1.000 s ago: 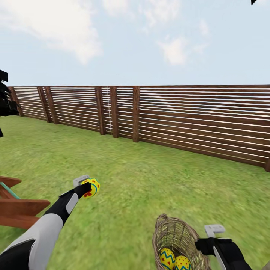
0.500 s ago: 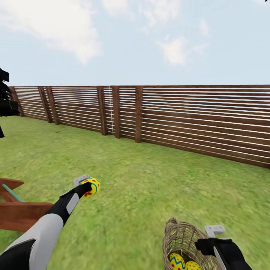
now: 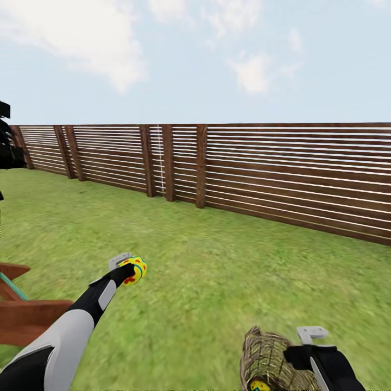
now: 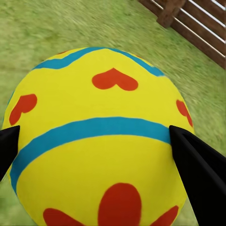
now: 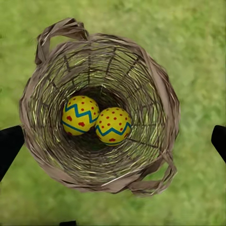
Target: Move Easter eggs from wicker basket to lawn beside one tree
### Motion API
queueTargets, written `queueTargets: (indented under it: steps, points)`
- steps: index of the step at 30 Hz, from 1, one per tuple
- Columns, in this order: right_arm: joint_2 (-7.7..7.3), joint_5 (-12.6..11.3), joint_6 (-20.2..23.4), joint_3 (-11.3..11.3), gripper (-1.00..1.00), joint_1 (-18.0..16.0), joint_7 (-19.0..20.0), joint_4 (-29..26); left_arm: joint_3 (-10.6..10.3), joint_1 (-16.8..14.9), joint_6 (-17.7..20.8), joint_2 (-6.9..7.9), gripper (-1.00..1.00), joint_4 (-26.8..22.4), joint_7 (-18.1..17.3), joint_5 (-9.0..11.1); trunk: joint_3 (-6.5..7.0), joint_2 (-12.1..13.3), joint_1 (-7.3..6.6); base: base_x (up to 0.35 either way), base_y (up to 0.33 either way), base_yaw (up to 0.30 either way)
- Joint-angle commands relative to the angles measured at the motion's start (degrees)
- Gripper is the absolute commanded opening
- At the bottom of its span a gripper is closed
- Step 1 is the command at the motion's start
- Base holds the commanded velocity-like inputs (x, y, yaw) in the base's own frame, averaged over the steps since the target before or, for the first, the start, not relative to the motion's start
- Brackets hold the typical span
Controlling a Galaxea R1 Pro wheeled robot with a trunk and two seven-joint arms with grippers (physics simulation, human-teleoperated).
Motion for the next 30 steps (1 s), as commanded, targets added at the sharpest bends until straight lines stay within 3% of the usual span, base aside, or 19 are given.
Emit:
queueTargets:
  steps: [1, 7, 16, 28, 30]
  points:
    - [0.0, 0.4, 0.3, 0.0, 1.0, 0.0, 0.3, -0.1, 0.3, 0.0, 0.3, -0.02, -1.0, -0.1, -0.4, 0.6, -0.07, 0.0, -0.01, -0.126, 0.246, 0.0]
    - [0.0, 0.3, 0.3, 0.0, 1.0, 0.0, 0.3, -0.1, 0.3, 0.0, 0.3, 0.0, -1.0, -0.1, -0.4, 0.6, -0.07, 0.0, -0.01, -0.037, 0.292, 0.0]
    - [-0.08, 0.3, 0.3, 0.0, 1.0, 0.0, 0.3, -0.1, 0.3, 0.0, 0.1, -0.02, -1.0, -0.1, -0.4, 0.6, -0.07, 0.0, -0.01, 0.254, 0.186, 0.0]
    - [-0.17, 0.3, 0.3, 0.0, 1.0, 0.0, 0.3, -0.2, 0.2, 0.0, 0.0, -0.69, -1.0, 0.0, -0.4, 0.6, -0.07, 0.0, -0.01, 0.192, -0.015, 0.0]
    - [-0.22, 0.3, 0.3, -1.0, 1.0, 0.0, 0.3, -0.2, 0.3, 0.0, 0.0, -1.15, -1.0, 0.0, -0.4, 0.6, -0.07, 0.0, -0.01, 0.019, -0.005, 0.0]
